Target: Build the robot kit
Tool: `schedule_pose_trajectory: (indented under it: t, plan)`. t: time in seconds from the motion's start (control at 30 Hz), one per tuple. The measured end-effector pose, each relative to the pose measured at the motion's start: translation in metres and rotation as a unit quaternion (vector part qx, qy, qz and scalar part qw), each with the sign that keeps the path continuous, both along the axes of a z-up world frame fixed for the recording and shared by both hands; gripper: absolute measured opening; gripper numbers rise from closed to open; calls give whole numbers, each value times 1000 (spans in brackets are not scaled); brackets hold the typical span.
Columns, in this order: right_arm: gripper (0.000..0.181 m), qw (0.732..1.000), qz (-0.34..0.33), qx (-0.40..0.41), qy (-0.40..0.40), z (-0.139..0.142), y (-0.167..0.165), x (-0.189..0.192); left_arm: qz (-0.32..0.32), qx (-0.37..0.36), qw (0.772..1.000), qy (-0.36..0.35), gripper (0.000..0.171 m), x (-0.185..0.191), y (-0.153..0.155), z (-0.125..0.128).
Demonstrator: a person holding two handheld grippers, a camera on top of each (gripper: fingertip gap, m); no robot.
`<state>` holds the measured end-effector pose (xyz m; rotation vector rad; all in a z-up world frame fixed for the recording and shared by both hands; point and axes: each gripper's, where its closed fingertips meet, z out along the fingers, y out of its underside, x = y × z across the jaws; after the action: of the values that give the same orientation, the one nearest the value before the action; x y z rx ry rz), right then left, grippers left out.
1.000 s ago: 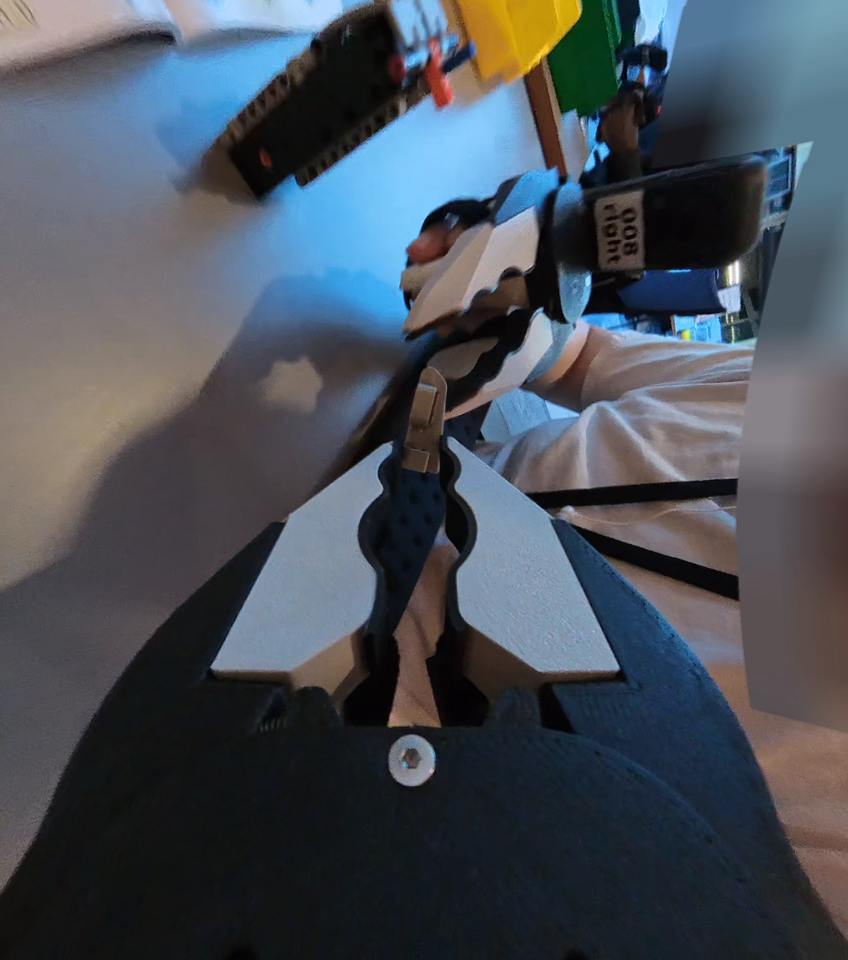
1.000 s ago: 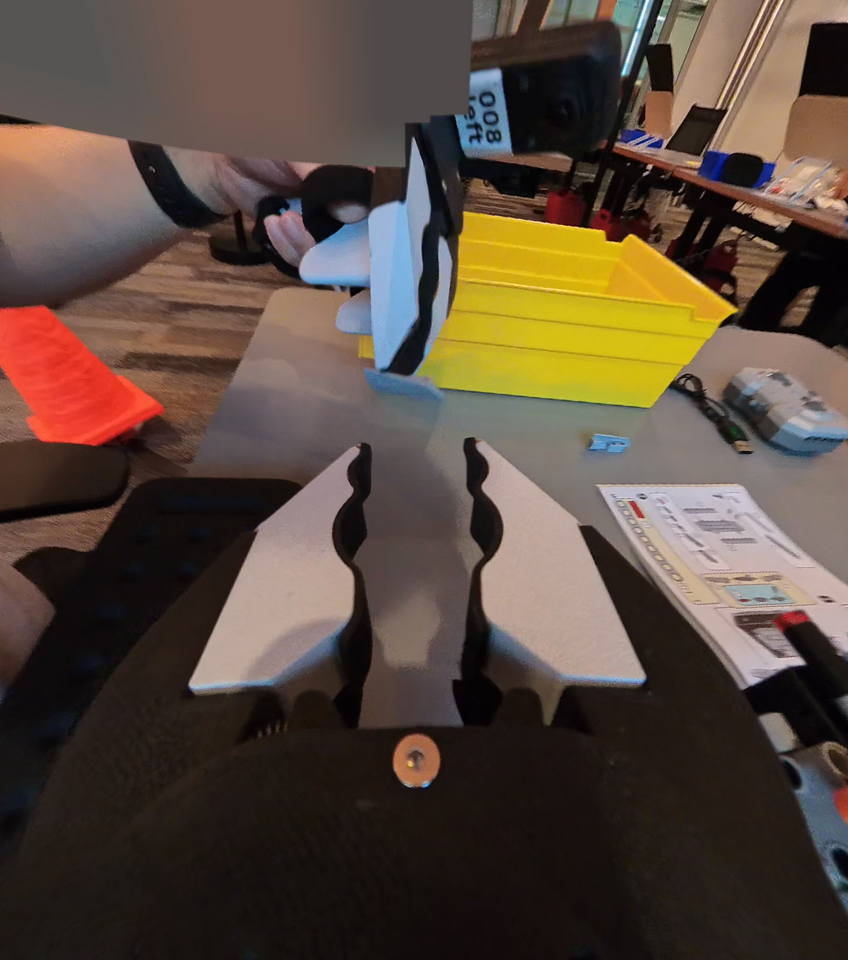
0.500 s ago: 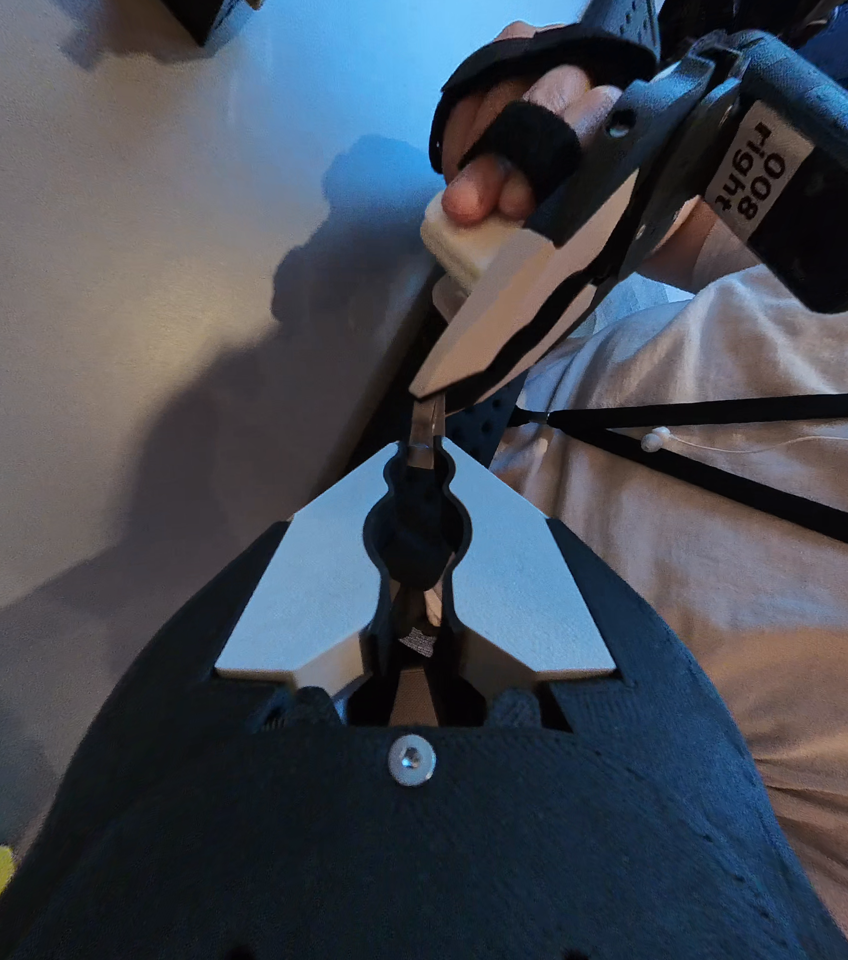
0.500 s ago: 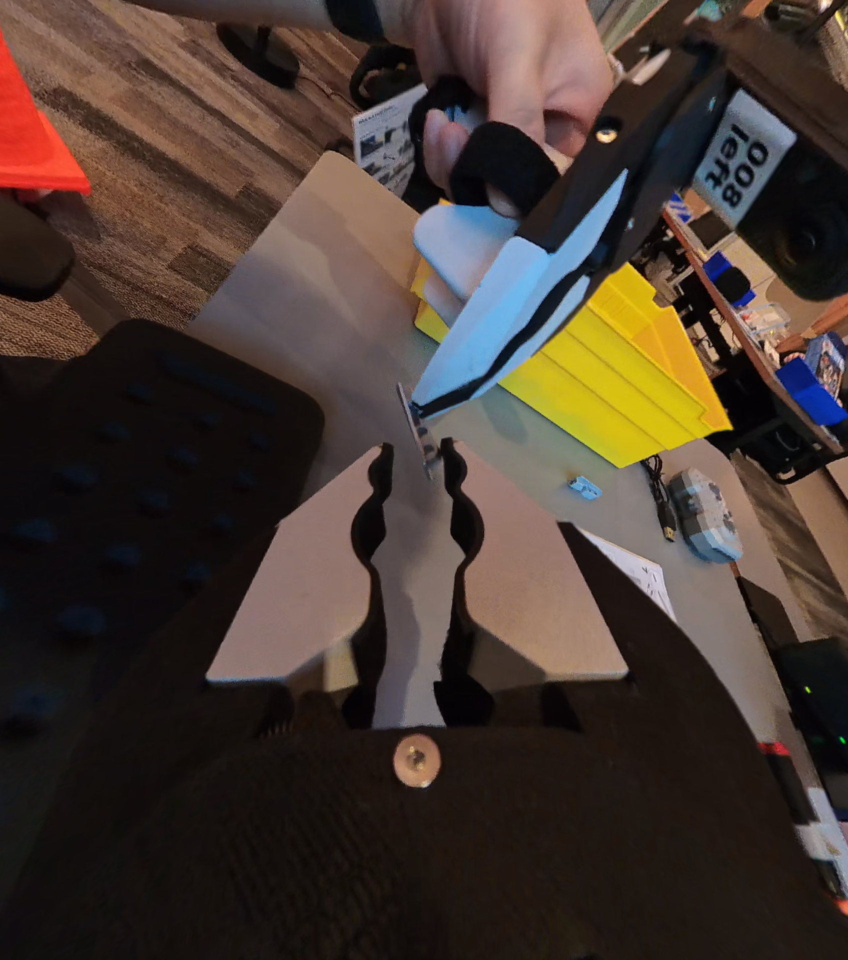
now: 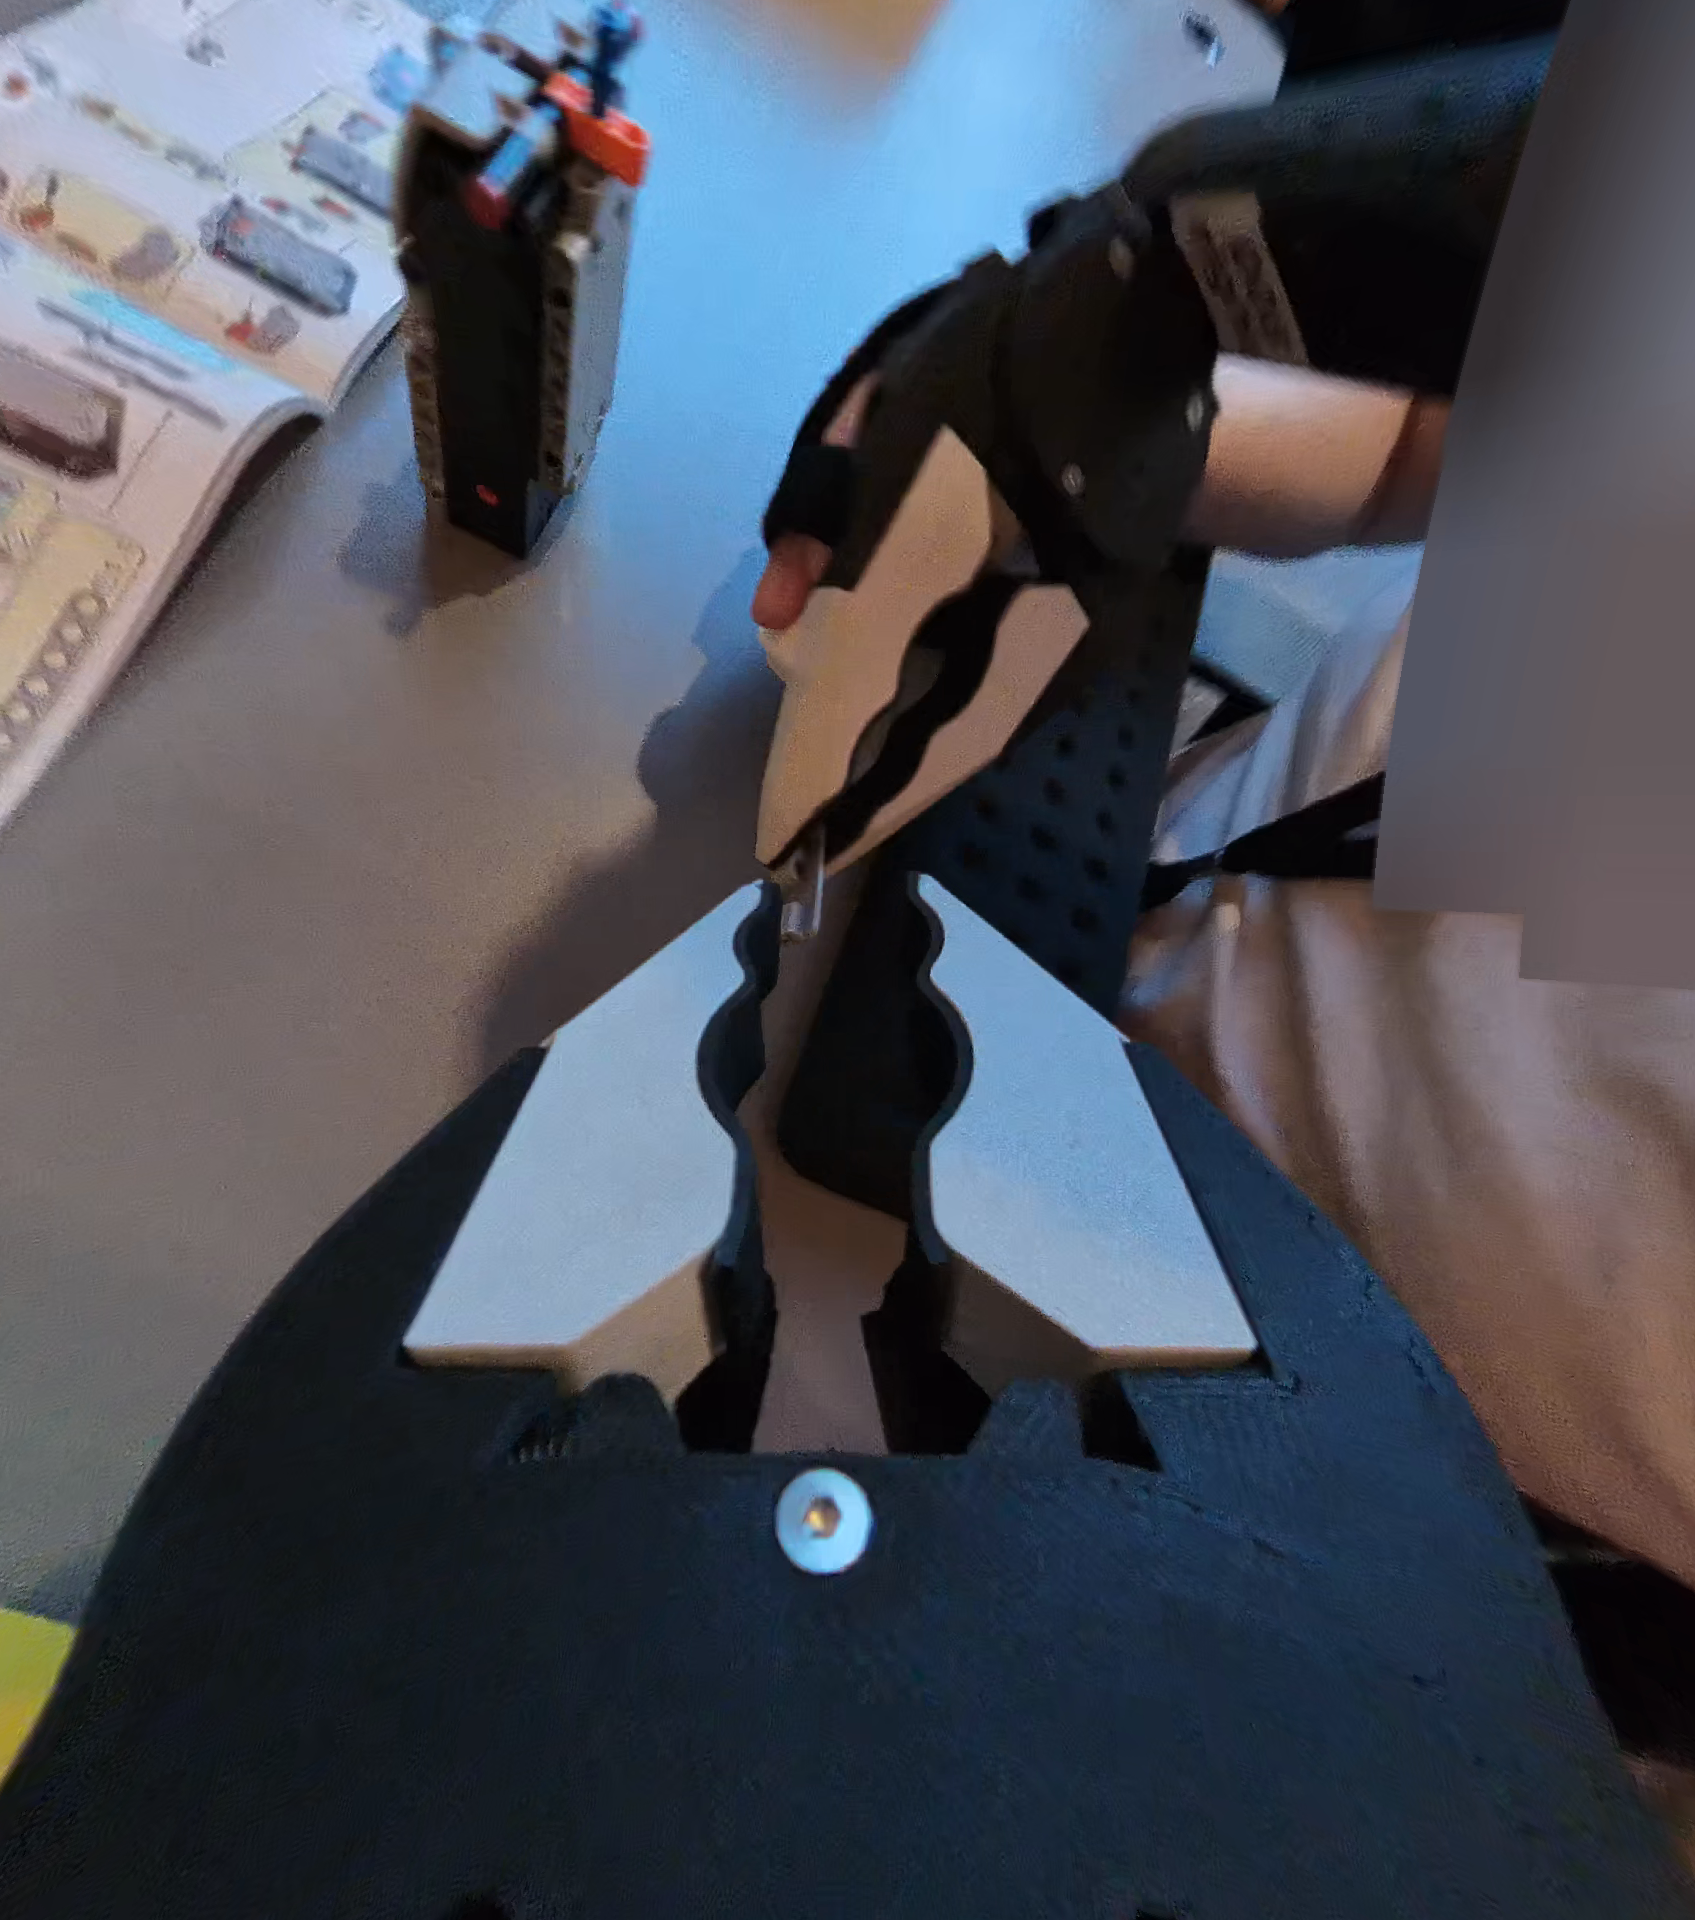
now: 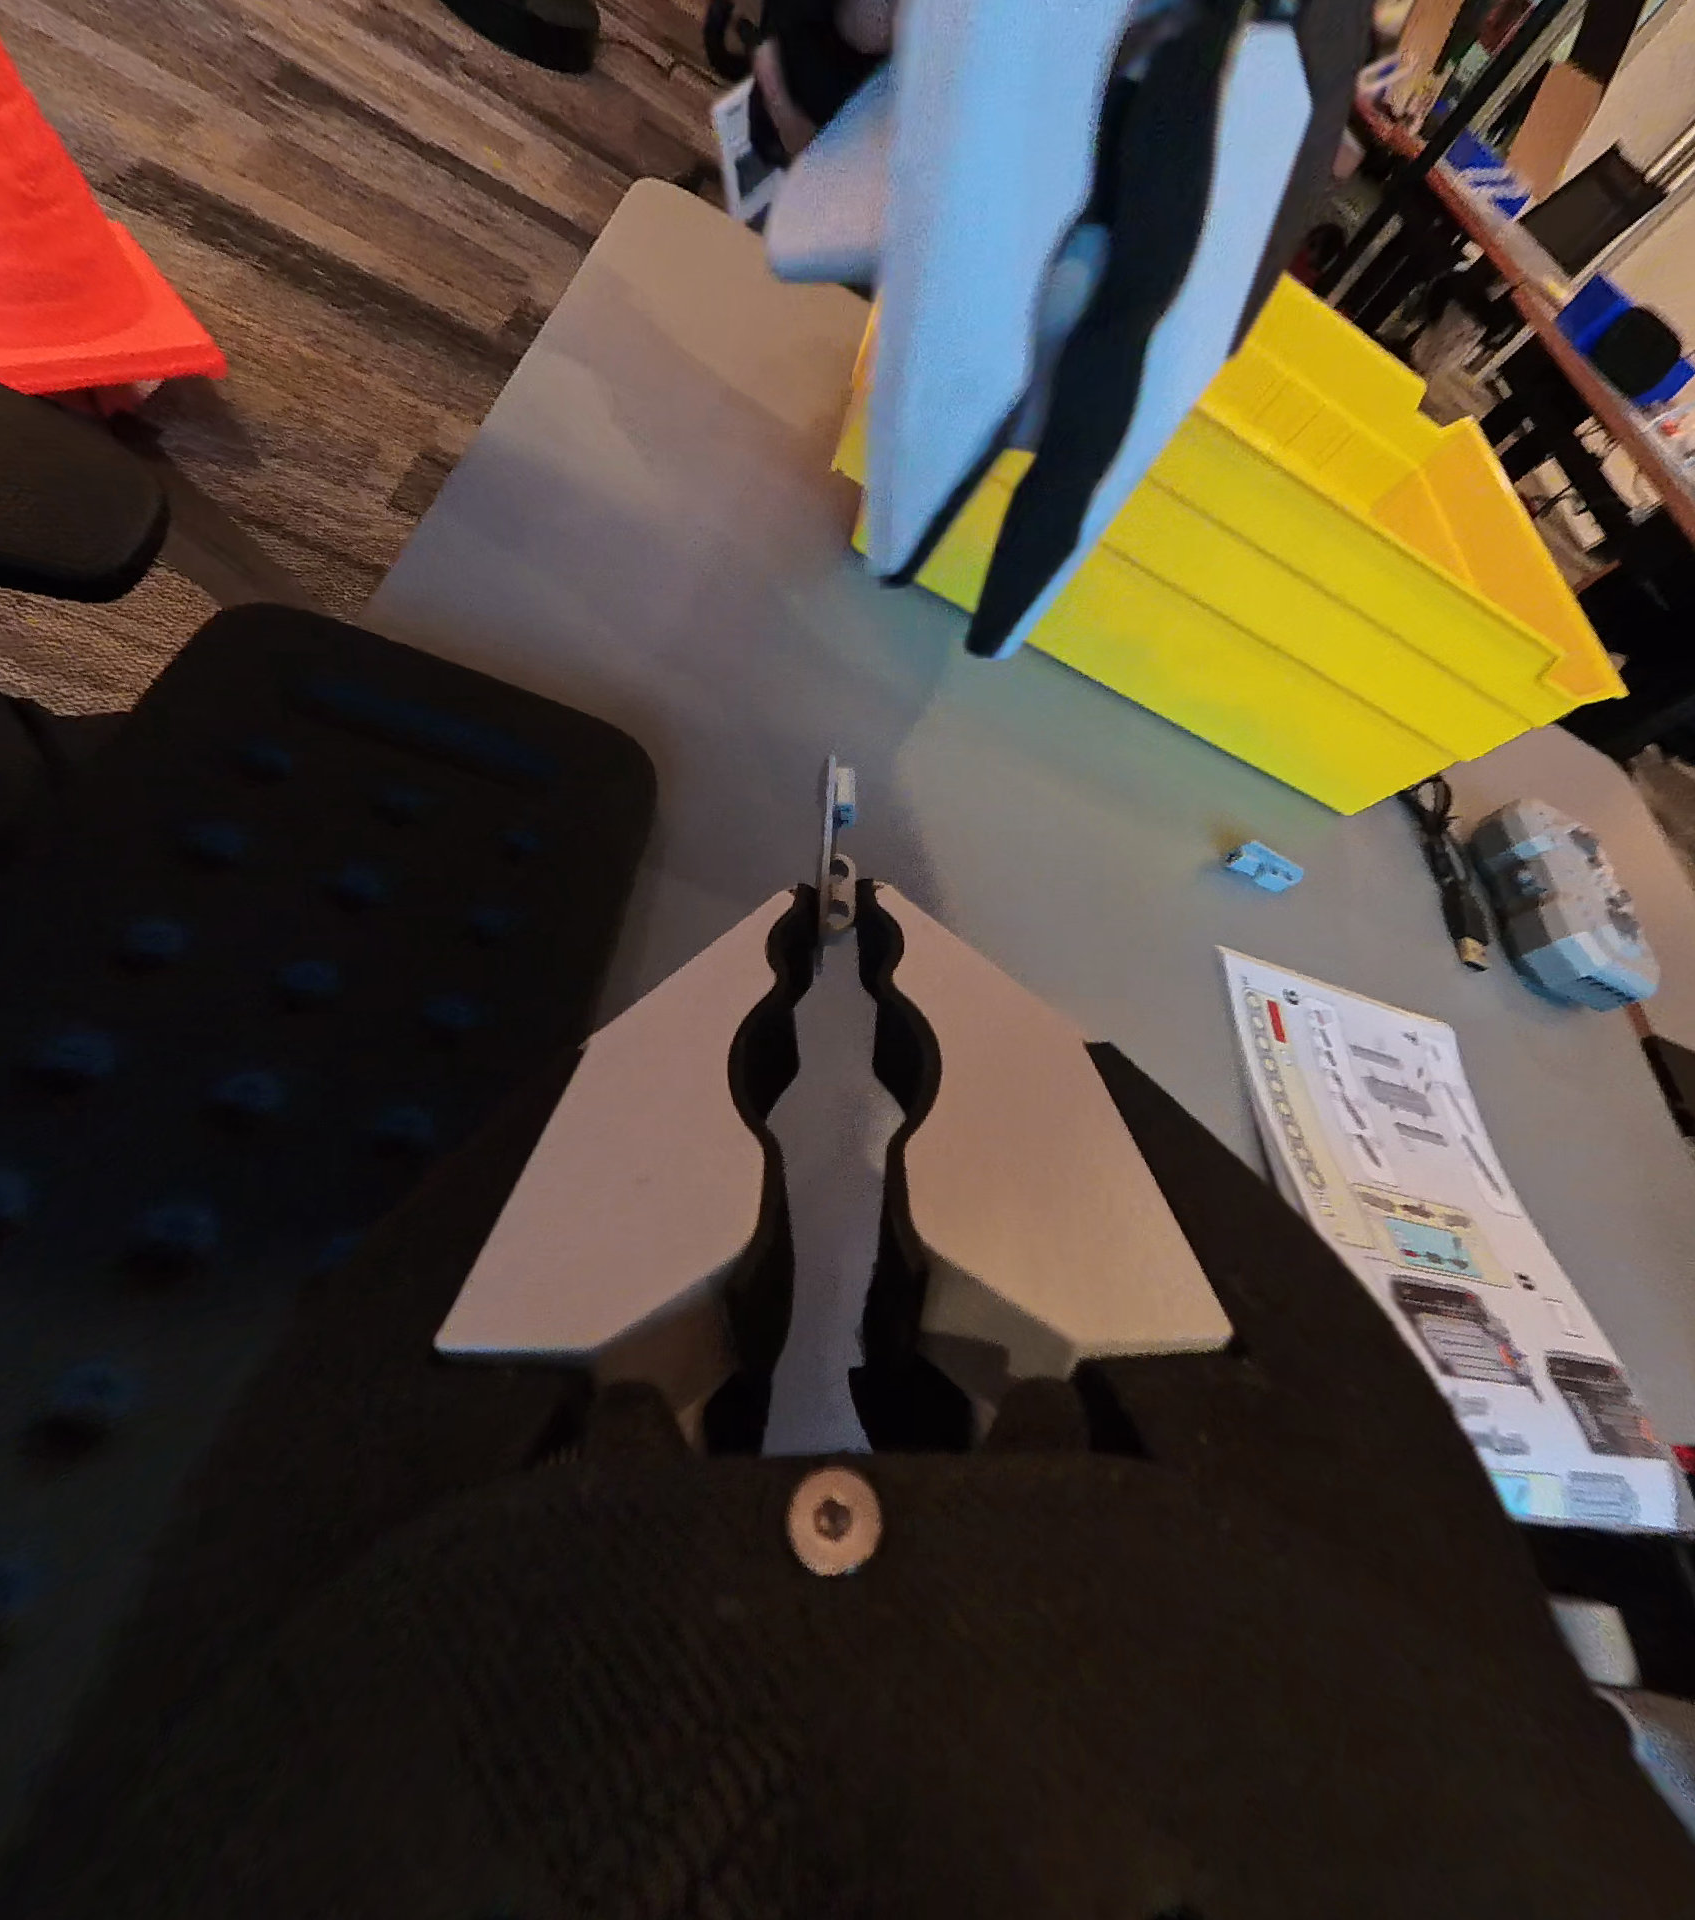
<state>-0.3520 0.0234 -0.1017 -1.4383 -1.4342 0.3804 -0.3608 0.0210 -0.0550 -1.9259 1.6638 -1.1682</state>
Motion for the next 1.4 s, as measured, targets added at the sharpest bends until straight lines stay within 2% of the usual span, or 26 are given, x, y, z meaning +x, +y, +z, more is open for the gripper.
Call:
schedule_pose_trajectory:
  t: [0.1,0.17,0.27,0.33,0.6,0.7,0.83,0.93,1.07,1.23,1.4]
  plan:
    - [6,1000,6,-26,11,0,-3,-4,-6,103,995,15,21,3,-4,-14]
    - [6,999,9,-41,18,1,-6,-5,-12,130,991,18,16,5,-5,-20]
    - [6,998,5,-50,26,3,-5,-2,-37,126,991,36,13,5,-12,-29]
    - [6,998,1,-54,30,4,-4,0,-28,138,989,48,6,6,-7,-33]
    - [8,998,-17,-56,34,5,3,6,-3,139,989,42,4,11,-2,-33]
    - [21,997,-49,-47,43,7,14,10,22,131,990,47,4,10,3,-36]
    - [24,994,-88,-55,42,5,27,19,91,147,983,65,4,5,26,-44]
    - [27,992,-108,-57,34,1,32,24,162,173,967,90,4,-2,54,-52]
    - [27,992,-110,-65,18,-5,30,23,265,129,949,113,3,-8,88,-65]
    - [27,993,-102,-55,4,-7,26,20,372,76,922,72,3,-3,128,-58]
    - [27,993,-94,-65,8,-8,23,17,435,108,889,91,3,0,168,-55]
